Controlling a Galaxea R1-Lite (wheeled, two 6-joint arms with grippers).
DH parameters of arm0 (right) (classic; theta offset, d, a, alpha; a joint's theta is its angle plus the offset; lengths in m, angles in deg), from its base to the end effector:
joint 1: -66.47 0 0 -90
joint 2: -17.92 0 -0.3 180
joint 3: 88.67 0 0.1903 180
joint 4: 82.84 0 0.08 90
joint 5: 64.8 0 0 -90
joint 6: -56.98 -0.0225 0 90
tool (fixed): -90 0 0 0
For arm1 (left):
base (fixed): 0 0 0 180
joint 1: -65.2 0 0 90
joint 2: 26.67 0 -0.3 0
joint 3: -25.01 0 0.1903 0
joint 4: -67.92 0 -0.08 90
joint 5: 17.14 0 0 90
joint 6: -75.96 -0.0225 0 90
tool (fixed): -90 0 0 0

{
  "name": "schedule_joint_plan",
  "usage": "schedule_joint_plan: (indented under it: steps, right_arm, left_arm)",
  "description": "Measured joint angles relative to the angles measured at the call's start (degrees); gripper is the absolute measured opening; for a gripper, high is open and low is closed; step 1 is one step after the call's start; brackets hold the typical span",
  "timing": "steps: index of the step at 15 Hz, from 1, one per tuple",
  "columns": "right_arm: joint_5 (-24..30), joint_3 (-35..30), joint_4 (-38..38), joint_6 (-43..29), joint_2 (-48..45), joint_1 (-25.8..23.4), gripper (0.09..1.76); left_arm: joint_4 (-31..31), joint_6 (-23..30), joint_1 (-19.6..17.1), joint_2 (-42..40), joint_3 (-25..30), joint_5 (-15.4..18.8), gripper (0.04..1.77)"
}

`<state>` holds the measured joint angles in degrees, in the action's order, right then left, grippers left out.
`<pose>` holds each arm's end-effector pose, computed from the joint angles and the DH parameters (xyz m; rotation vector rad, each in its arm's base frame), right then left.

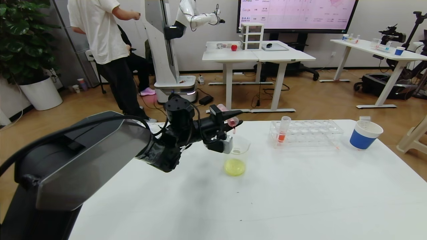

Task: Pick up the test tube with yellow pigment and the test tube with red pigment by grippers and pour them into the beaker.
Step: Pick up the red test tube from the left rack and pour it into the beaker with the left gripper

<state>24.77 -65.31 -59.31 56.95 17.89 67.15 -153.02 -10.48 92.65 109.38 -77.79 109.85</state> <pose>-0.0228 -0.0004 0.0751 0.0005 0.0024 0.0044 0.4128 -0.2297 0.1170 1.3432 -0.9530 -0.7890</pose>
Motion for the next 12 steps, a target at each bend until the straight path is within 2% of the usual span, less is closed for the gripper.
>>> schedule_joint_plan:
  steps: [6, 12]
  right_arm:
    - [0.0, 0.0, 0.02, 0.0, 0.02, 0.0, 1.74]
    - [0.0, 0.0, 0.02, 0.0, 0.0, 0.0, 1.74]
  left_arm:
    - [0.09, -4.66, 0.11, 0.0, 0.28, 0.02, 0.52]
    - [0.04, -12.14, 0.0, -0.02, 1.27, 0.27, 0.52]
